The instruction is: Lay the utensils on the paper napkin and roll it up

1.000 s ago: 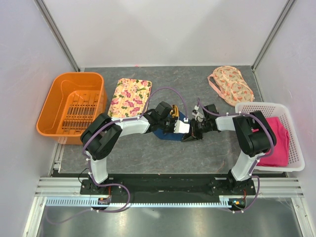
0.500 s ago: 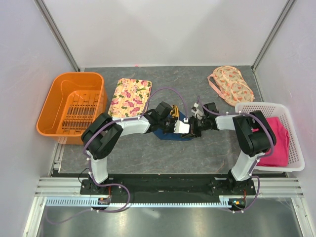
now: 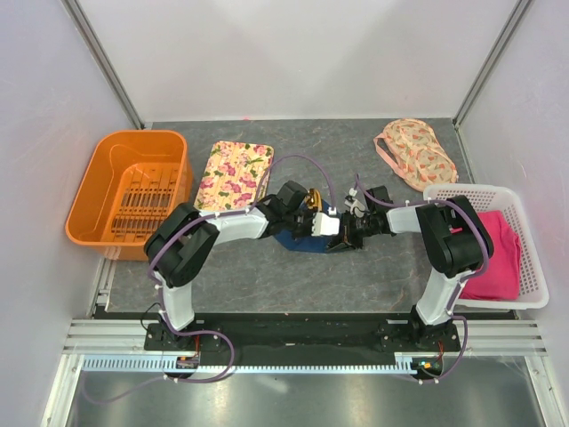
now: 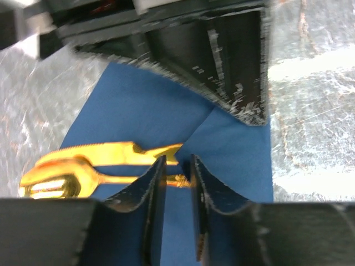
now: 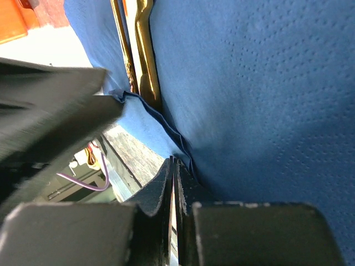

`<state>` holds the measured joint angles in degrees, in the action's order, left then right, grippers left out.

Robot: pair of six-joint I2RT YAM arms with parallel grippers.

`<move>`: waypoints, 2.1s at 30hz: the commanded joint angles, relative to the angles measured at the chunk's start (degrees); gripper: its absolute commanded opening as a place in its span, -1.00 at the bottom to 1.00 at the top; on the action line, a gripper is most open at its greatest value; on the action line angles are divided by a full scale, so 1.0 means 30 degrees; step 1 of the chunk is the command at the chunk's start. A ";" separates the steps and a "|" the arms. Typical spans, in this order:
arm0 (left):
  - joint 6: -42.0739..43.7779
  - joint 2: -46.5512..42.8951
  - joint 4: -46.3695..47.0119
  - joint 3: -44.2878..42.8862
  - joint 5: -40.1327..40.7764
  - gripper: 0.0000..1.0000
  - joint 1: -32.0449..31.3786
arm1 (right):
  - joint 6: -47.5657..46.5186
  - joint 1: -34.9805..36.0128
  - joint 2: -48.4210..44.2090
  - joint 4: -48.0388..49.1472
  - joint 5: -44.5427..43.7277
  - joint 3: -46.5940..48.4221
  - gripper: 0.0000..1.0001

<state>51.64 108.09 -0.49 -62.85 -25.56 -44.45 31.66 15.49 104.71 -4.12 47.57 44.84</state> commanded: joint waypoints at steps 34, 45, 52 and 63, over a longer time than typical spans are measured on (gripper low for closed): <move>-2.4303 -0.1082 -0.1563 0.0062 -0.6248 -0.58 0.2833 | -0.1002 -0.0064 -0.0390 -0.0648 -0.1649 0.0552 -0.94; -2.3688 0.0296 -0.2853 -0.0788 -0.4225 -0.60 0.2833 | -0.0973 -0.0094 -0.0273 -0.0706 -0.1678 0.0639 -0.95; -2.3452 0.0531 -0.3496 -0.1022 -0.3174 -0.60 0.2833 | -0.1002 -0.0064 -0.0302 -0.0765 -0.1736 0.0698 -0.95; -2.3541 0.0912 -0.5284 -0.1638 -0.2139 -0.62 0.3330 | -0.1119 -0.0094 -0.0361 -0.0853 -0.1736 0.0786 -0.95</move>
<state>-19.07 110.17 -13.98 -65.36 -32.36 -35.33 30.22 15.42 104.60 -6.48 46.15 45.93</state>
